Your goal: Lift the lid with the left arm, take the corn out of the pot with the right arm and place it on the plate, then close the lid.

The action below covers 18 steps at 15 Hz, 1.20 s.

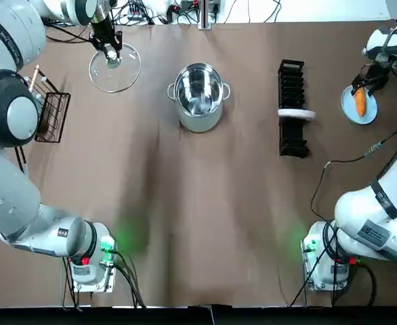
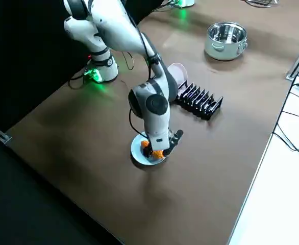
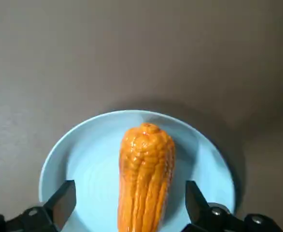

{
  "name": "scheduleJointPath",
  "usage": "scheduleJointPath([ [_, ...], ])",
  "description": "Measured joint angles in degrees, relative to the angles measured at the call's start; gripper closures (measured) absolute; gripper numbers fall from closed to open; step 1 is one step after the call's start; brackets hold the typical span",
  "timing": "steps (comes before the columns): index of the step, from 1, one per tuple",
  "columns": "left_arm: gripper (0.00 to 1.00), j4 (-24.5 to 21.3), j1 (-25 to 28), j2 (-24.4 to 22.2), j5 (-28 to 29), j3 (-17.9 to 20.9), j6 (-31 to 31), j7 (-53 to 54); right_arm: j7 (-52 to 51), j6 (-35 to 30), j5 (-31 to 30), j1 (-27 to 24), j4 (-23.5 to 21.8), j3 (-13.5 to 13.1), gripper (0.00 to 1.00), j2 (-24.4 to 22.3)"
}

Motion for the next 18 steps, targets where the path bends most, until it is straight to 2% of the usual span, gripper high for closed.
scheduleJointPath([
  [2, 0.50, 0.04, 0.03, -1.45, -0.01, -1.69, -1.33, -3.17, -0.03, -3.39, -1.42, 0.75, 1.99, 0.34, 0.00, -2.83],
  [5, 0.50, 0.35, -0.11, -3.09, -0.01, -5.64, -1.93, -8.33, 0.10, -10.12, -1.47, 4.24, 4.12, 0.74, 0.00, -10.08],
  [8, 0.50, 0.94, -0.24, -3.28, -0.02, -11.11, -1.96, -15.05, 3.41, -18.89, -1.42, 10.79, 4.17, 1.07, 0.00, -17.87],
  [10, 0.50, 1.93, -1.41, -3.17, -0.01, -14.18, -1.96, -19.97, 8.67, -21.47, -1.41, 15.94, 4.06, 1.39, 0.00, -21.70],
  [12, 0.50, 3.21, -4.70, -2.47, -0.01, -14.97, -1.96, -23.49, 13.06, -22.68, -1.18, 20.51, 4.03, 1.67, 0.00, -25.09],
  [14, 0.50, 4.31, -7.62, -1.16, -0.01, -15.08, -1.78, -26.05, 15.47, -26.20, 2.18, 23.11, 4.10, 1.78, 0.00, -28.29],
  [15, 0.50, 4.92, -8.52, -0.35, -0.01, -15.10, -1.41, -26.84, 16.06, -28.18, 4.06, 23.52, 4.35, 1.78, 0.00, -29.88],
  [16, 0.50, 6.44, -9.71, 1.65, -0.01, -15.06, 0.03, -27.33, 16.25, -32.38, 5.62, 23.47, 5.01, 1.52, 0.00, -33.39],
  [18, 0.50, 7.59, -10.81, 3.95, -0.01, -14.95, 2.82, -27.37, 16.24, -35.43, 5.81, 23.46, 5.11, 1.39, 0.00, -36.88],
])
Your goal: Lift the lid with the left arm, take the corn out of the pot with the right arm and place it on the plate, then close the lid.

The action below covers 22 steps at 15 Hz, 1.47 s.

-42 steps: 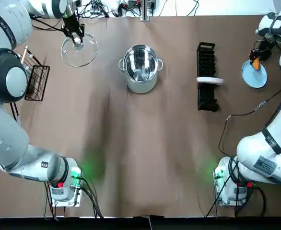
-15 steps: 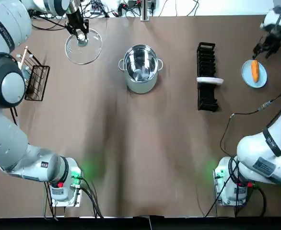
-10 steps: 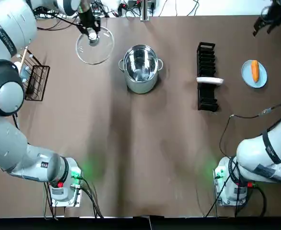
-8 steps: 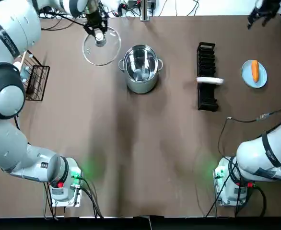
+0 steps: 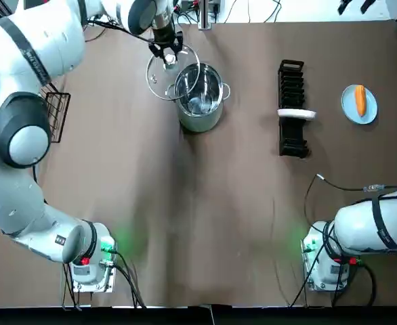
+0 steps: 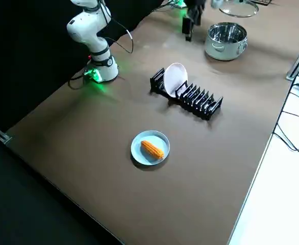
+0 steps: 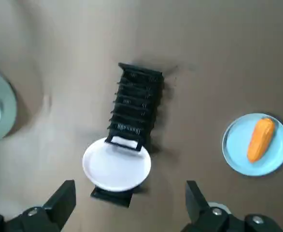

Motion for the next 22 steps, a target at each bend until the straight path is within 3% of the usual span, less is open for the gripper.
scheduleJointPath([
  [5, 0.50, 1.57, -2.97, 4.63, 3.54, 0.19, 6.66, -2.47, 0.01, -0.89, -2.12, 1.62, -4.02, 0.49, 0.00, -5.10],
  [12, 0.50, 6.69, -7.33, 10.15, 6.71, 0.29, 7.07, -8.89, 0.28, 9.15, -6.94, 3.05, -10.94, 0.39, 0.00, -6.18],
  [16, 0.50, 8.12, -8.84, 12.17, 6.78, 0.69, 7.07, -11.18, 0.24, 7.44, -7.32, 2.86, -11.73, -0.29, 0.00, -7.85],
  [22, 0.50, 8.36, -12.42, 13.51, 6.78, 4.32, 7.07, -12.39, 0.37, 5.40, -7.31, 2.74, -11.78, -0.78, 0.00, -8.37],
])
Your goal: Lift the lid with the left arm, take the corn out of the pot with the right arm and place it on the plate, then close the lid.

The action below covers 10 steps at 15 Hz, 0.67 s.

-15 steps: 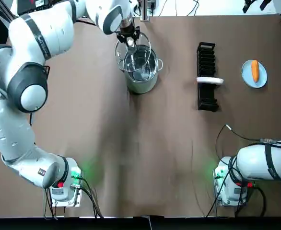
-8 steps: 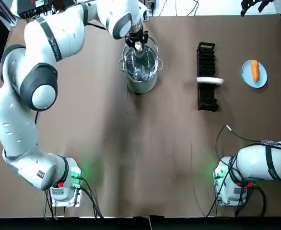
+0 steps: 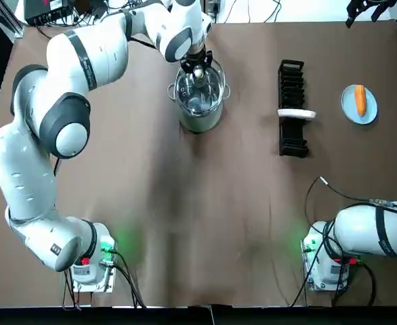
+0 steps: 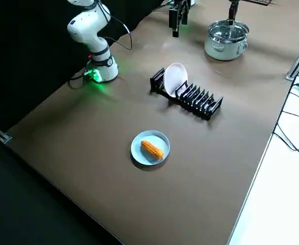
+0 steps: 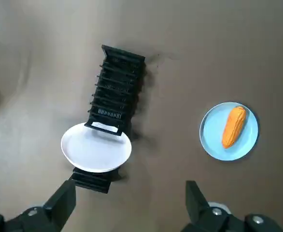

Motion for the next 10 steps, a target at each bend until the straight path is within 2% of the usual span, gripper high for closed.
scheduleJointPath([
  [10, 0.50, 0.25, -0.11, 1.29, 0.00, 0.16, 0.00, -0.33, 0.06, -0.16, 0.05, -0.33, -0.14, -0.02, 0.00, 0.00],
])
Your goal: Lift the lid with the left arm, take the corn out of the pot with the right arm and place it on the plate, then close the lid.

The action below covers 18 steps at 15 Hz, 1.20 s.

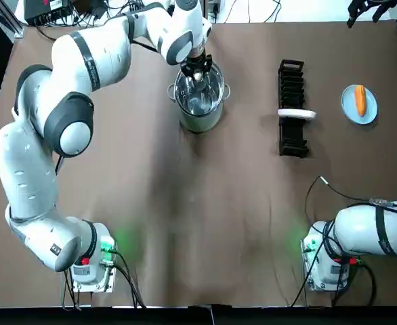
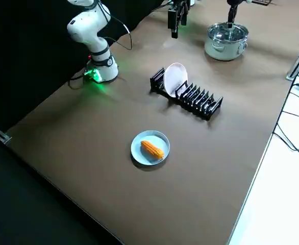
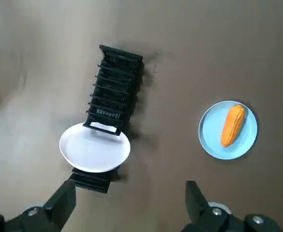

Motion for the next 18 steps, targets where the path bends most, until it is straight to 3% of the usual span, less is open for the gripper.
scheduleJointPath([
  [14, 0.48, 0.00, -0.11, 0.04, 0.77, 0.00, -0.22, 0.83, 3.43, 0.31, 0.00, -0.31, 0.02, -0.16, 0.00, -0.17],
  [15, 0.46, 0.01, -0.11, 0.09, 0.82, 0.02, -0.25, 0.94, 3.43, 0.40, 0.00, -0.96, 0.23, -0.35, 0.00, -0.27],
  [18, 0.22, 0.02, -0.10, 0.13, 0.83, 0.14, -0.26, 0.94, 3.44, 0.66, 0.00, -2.23, 0.25, -0.45, 0.00, -0.28],
])
